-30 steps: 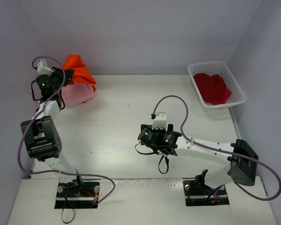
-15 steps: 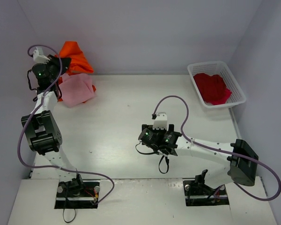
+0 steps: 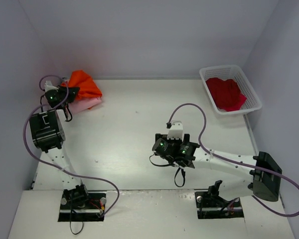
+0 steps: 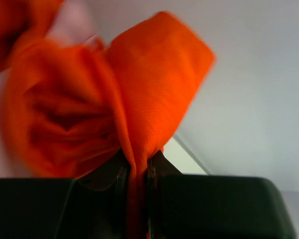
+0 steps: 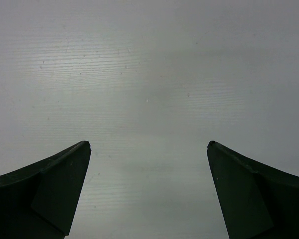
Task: Fold and stack the t-shirts
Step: Put the neatly folded tshirt into the corner of the board with the left arm
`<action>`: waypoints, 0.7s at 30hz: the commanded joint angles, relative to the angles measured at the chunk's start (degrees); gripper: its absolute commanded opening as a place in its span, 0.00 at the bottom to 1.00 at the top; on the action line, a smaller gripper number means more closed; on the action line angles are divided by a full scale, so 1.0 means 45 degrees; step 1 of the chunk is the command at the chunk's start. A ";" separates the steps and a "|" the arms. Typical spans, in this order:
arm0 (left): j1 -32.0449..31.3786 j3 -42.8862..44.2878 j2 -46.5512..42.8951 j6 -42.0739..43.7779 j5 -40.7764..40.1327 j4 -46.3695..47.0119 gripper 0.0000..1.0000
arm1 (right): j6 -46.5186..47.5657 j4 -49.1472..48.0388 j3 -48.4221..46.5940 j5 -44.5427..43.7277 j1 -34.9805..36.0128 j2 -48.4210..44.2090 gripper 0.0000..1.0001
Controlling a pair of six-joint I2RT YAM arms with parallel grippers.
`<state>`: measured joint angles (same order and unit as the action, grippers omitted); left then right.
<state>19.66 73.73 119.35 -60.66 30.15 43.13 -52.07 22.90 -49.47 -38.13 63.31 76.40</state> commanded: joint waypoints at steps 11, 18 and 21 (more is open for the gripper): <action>0.0026 -0.0135 0.1075 -0.2496 0.0761 0.3423 0.00 | -0.0322 0.0108 -0.0100 -0.0492 -0.0104 -0.0631 1.00; 0.0045 -0.0663 0.0490 -0.1657 -0.0371 0.2838 0.00 | -0.0303 0.0108 -0.0080 -0.0569 -0.0084 -0.0630 1.00; 0.0103 -0.0994 0.0275 -0.1519 -0.0897 0.2661 0.00 | -0.0264 0.0108 -0.0061 -0.0570 -0.0084 -0.0650 1.00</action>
<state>19.73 69.17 126.19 -69.73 29.41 52.84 -52.45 23.16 -48.80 -38.13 63.31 74.04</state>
